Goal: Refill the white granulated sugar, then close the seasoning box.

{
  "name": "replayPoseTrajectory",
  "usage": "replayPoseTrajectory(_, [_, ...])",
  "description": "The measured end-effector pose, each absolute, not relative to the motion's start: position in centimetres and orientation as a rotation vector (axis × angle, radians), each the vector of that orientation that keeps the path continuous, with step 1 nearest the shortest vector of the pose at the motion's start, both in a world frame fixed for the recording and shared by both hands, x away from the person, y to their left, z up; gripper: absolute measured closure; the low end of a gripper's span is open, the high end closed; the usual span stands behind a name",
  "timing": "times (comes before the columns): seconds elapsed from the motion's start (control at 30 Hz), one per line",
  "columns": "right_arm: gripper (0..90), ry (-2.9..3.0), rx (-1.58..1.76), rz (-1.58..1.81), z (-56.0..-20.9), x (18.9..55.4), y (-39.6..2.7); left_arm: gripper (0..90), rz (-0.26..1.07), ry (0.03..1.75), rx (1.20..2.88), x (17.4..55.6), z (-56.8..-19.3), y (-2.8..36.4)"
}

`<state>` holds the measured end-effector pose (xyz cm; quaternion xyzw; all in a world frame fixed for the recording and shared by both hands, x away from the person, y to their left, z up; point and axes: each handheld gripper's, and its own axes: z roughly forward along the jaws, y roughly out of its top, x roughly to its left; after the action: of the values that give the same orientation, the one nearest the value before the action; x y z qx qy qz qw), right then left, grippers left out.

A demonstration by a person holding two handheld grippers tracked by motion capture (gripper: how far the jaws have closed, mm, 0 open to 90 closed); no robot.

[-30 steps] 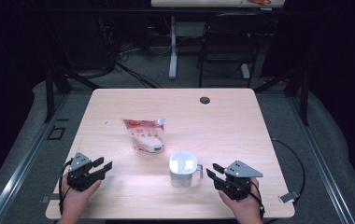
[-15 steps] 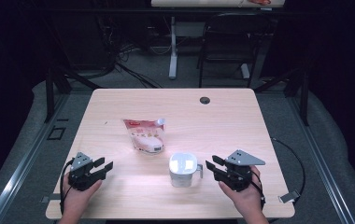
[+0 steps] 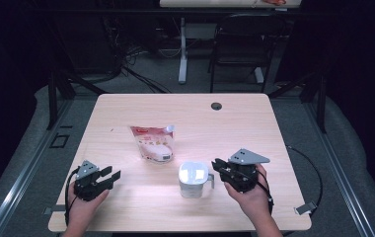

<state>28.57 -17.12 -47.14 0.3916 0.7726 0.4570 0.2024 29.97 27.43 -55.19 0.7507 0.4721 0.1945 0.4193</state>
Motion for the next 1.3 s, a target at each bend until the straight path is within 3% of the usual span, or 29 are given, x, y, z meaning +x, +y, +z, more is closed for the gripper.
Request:
replayPoseTrajectory(0.5, [87.3,2.197,1.075,1.260,-46.5,28.6,-16.5,56.0,0.486,1.195,1.893,30.1,-55.5,27.4])
replayPoseTrajectory(1.3, [90.0,2.276,1.047,1.239,-46.8,28.7,-15.7,55.8,0.500,1.205,1.892,29.6,-55.5,27.9])
